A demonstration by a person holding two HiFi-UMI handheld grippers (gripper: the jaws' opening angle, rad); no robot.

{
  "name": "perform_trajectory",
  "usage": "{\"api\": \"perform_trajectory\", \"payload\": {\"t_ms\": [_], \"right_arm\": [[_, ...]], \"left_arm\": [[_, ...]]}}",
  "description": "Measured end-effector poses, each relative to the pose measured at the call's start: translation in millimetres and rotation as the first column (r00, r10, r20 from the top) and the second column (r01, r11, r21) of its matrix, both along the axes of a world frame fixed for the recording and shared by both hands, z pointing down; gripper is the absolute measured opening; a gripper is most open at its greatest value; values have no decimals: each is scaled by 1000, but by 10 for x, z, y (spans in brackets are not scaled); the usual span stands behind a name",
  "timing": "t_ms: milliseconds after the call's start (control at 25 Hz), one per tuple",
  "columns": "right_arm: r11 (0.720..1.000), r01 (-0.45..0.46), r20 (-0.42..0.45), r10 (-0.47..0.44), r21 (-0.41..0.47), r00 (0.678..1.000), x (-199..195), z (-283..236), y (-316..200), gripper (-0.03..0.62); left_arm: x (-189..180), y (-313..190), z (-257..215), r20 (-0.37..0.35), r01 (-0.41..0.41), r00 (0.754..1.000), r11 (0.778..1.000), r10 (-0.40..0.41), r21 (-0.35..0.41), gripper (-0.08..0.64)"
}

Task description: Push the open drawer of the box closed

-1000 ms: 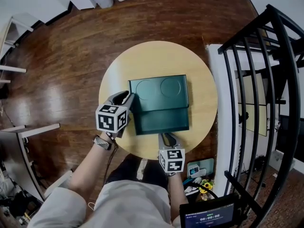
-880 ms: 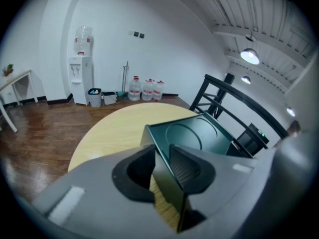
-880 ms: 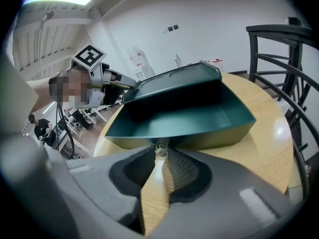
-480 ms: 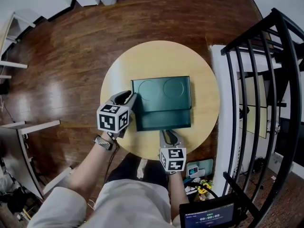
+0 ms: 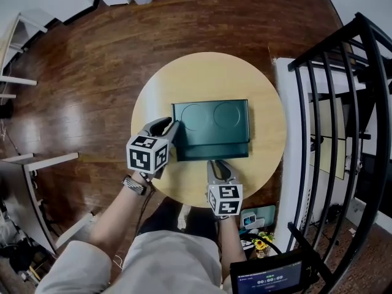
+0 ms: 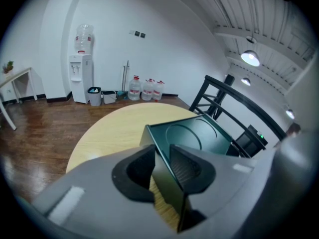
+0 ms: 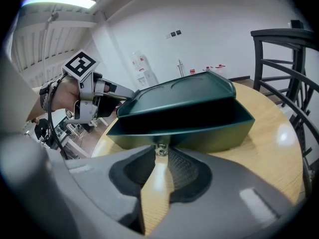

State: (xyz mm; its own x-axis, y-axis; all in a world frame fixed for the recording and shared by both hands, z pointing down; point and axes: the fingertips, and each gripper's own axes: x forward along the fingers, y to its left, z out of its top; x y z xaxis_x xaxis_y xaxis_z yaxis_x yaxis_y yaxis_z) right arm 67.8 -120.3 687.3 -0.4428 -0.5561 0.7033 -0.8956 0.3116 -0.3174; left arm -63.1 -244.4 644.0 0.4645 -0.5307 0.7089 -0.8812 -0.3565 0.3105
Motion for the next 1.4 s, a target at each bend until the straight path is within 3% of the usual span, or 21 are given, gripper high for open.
{"api": "perform_trajectory", "payload": {"t_ms": [800, 1400], "right_arm": [[1000, 4, 18, -5, 31, 1000, -48, -51, -424, 84], [1000, -29, 21, 29, 9, 999, -36, -60, -415, 84]], "left_arm": [[22, 37, -34, -23, -7, 1000, 1000, 6, -16, 112], [23, 28, -28, -30, -12, 999, 1000, 11, -22, 114]]}}
